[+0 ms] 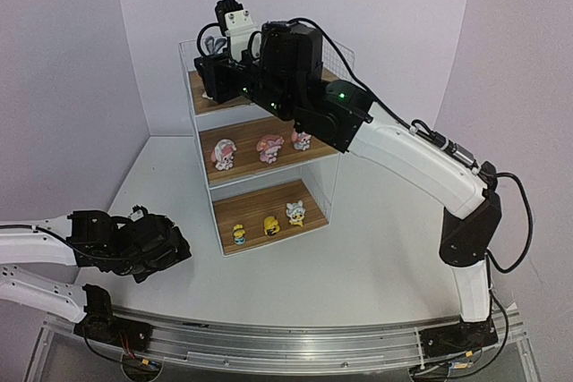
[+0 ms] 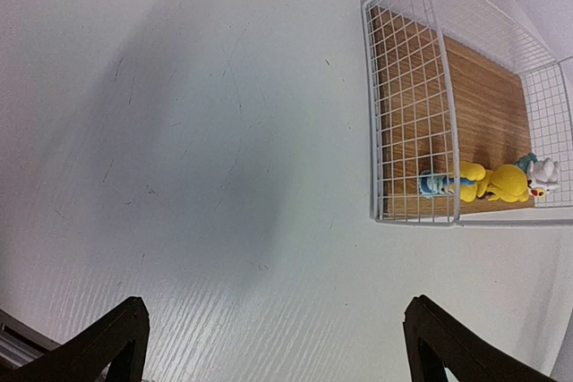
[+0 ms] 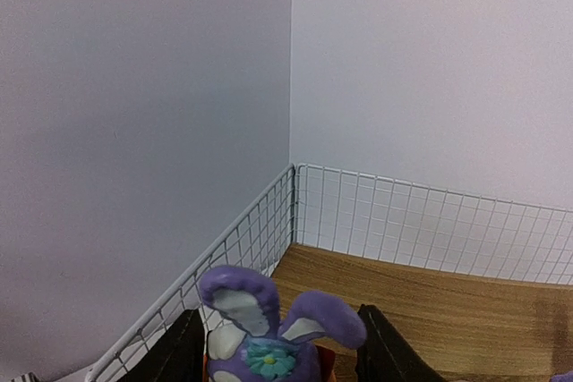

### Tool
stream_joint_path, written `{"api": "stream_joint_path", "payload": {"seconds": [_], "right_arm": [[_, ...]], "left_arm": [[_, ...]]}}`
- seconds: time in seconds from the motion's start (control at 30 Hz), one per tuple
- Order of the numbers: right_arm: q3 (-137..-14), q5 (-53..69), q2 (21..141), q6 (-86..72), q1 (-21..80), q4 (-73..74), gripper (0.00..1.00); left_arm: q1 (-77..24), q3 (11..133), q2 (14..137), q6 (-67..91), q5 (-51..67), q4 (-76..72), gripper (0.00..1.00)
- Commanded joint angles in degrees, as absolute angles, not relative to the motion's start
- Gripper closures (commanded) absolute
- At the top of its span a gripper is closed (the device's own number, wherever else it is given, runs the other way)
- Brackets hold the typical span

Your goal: Place and organize the plastic toys onto the shelf

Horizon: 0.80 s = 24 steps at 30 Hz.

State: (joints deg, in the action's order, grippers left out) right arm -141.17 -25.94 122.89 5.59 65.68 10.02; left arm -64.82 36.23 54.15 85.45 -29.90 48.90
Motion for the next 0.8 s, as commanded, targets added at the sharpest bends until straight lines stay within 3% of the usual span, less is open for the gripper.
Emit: {"api": "stream_joint_path", "payload": {"seconds": [0.0,0.3,0.5,0.77], "right_arm": [[-143.8,-27.1,123.5,5.1,65.9,8.1,0.43],[-141.9,-24.7,120.6,4.6,65.9,8.1,0.32],[-136.2,-22.1,114.0,3.9,66.1,8.2,0.12],[-121.7,-19.6,100.5,2.6,67.1,8.3,0.07]], "left_arm": [[-64.6,35.9,53.7,85.6,-29.6,48.2,0.0],[-64.6,36.0,54.0,85.8,-29.3,47.9,0.0],[-64.5,36.2,54.2,85.5,-29.2,46.9,0.0],[-64.6,37.6,56.2,84.8,-28.5,46.8,0.0]]}}
